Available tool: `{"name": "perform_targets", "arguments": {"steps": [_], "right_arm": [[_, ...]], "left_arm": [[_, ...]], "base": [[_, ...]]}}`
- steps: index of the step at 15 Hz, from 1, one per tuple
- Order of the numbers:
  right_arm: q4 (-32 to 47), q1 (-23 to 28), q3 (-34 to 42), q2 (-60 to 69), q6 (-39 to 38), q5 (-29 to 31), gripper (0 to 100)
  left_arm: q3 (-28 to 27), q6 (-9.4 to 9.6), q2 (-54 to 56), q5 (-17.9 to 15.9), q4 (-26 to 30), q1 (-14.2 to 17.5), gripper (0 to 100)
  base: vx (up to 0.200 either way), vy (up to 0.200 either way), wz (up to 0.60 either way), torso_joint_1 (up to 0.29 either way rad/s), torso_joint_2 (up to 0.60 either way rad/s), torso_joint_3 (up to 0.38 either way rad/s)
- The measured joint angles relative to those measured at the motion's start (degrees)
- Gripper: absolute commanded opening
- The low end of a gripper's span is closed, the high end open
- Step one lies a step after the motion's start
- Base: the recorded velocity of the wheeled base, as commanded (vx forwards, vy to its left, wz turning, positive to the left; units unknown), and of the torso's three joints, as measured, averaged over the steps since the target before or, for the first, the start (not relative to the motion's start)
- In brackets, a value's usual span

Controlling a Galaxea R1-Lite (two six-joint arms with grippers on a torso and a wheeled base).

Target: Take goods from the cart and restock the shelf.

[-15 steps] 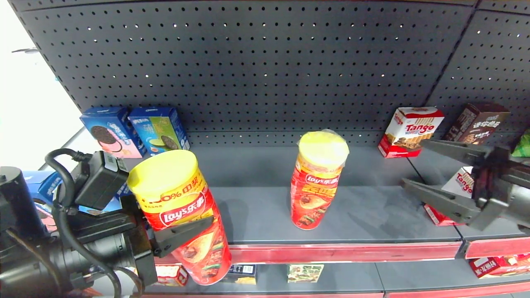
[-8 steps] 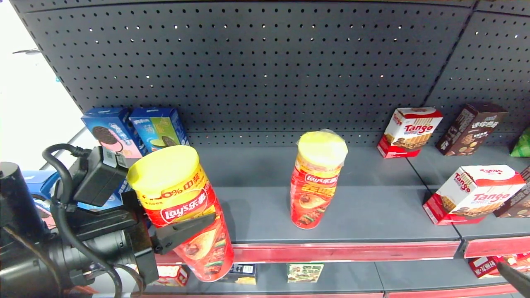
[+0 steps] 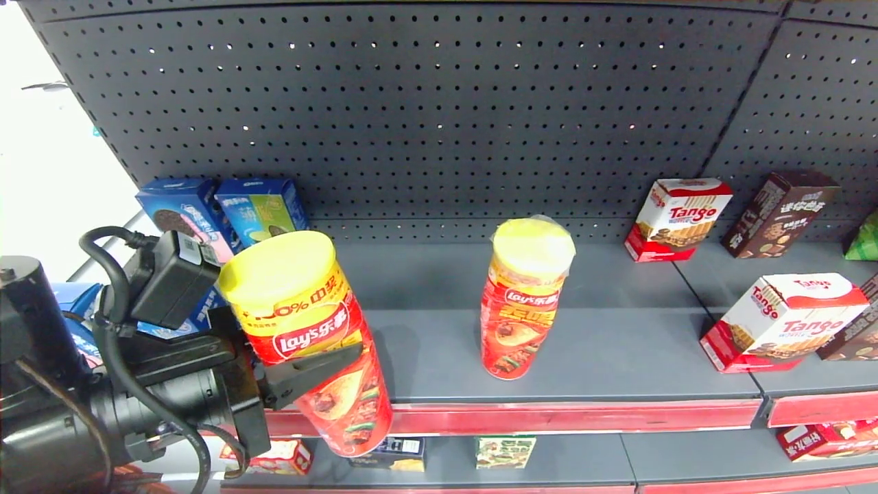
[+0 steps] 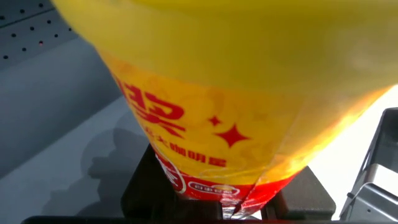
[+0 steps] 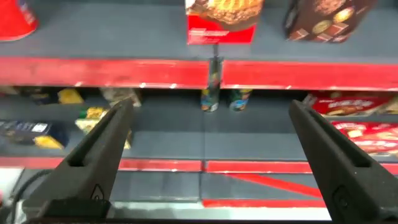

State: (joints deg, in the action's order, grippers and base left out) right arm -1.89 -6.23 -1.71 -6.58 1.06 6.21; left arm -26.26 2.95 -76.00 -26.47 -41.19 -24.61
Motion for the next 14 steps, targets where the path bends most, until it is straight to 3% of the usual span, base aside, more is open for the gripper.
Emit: {"name": "perform_targets", "arguments": {"steps": [7, 14], "right_arm": [[2.00, 0.20, 1.50, 1.68, -0.30, -6.75, 100], [2.16, 0.15, 1.60, 1.73, -0.22, -6.99, 100]], "left_arm": [[2.15, 0.13, 1.38, -0.05, -0.05, 0.11, 0], [1.29, 0.05, 3.34, 0.72, 0.35, -0.38, 0]], "base": [[0.000, 0.000, 0.00, 0.000, 0.00, 0.000], [0.000, 0.000, 0.00, 0.000, 0.00, 0.000]]}}
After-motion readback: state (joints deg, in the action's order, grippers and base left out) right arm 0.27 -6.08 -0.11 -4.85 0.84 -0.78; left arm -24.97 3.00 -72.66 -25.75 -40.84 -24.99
